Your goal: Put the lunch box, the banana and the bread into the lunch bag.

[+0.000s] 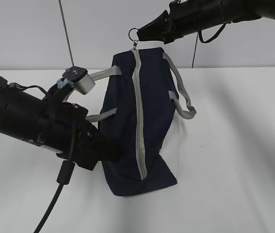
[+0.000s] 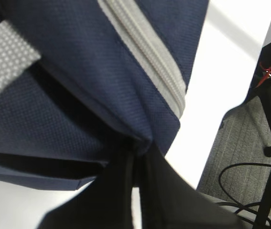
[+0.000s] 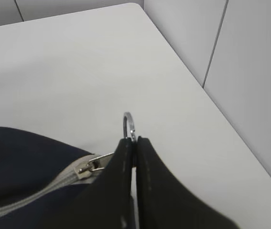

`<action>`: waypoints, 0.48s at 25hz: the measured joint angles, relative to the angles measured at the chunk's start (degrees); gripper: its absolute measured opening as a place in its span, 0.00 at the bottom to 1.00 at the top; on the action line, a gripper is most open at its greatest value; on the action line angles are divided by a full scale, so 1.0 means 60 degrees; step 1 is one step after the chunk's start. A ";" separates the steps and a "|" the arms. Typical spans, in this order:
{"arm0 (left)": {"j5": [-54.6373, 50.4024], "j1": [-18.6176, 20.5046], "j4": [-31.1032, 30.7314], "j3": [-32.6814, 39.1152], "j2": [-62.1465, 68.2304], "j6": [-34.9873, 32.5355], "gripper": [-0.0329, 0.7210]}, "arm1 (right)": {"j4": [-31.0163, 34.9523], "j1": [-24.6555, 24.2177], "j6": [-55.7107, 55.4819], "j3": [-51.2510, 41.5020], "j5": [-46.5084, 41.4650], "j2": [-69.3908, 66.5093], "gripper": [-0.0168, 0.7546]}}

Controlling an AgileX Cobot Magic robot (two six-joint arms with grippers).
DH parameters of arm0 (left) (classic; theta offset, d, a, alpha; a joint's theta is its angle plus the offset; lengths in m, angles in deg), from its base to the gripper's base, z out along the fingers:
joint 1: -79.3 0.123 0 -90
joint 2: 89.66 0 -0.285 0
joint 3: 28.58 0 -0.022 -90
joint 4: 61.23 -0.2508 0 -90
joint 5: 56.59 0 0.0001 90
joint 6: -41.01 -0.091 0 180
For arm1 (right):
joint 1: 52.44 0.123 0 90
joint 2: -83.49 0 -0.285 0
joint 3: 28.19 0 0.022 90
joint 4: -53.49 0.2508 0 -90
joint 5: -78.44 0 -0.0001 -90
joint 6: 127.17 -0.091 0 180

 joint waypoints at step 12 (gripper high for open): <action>-0.0096 0.0011 -0.0254 0.0000 0.0000 0.0304 0.05 | 0.0435 -0.0356 -0.0140 0.1914 -0.0904 -0.1509 0.02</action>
